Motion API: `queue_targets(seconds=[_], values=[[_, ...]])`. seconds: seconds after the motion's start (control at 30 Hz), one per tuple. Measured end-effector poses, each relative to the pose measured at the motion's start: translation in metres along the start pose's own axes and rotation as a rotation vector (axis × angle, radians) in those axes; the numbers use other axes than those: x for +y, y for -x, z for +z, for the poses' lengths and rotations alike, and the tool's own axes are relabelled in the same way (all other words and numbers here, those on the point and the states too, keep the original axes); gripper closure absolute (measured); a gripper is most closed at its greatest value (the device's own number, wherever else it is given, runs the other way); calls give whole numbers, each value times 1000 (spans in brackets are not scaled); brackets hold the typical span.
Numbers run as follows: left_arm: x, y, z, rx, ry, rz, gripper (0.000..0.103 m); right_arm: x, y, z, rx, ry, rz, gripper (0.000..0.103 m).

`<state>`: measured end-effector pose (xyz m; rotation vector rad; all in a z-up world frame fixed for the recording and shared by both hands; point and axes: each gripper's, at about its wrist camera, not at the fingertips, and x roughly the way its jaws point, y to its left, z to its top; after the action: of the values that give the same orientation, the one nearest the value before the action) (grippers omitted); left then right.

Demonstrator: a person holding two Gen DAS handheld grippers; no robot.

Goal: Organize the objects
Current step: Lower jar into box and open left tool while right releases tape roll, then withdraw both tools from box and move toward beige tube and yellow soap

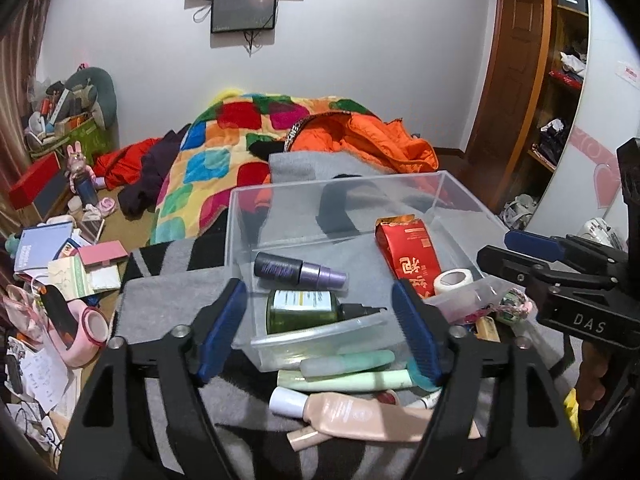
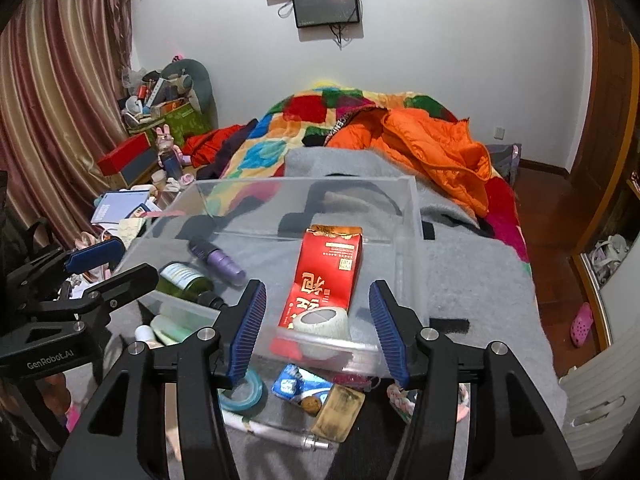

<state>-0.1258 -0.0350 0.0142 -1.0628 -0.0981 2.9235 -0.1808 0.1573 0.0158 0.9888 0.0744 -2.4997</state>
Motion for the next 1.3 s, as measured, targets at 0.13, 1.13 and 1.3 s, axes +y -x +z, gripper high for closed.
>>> queue_targets(seconds=[0.13,1.13,1.3], values=[[-4,10,-9,-1,-18,-9,26,1,14,-8,-23,13,4,45],[-26,7,-94,149,-155,20,24,-32,-4,-81,132,-50,-46,45],[-41,7,-83,119,-204,10,23,-28,-11,-78,142,-61,-15,45]])
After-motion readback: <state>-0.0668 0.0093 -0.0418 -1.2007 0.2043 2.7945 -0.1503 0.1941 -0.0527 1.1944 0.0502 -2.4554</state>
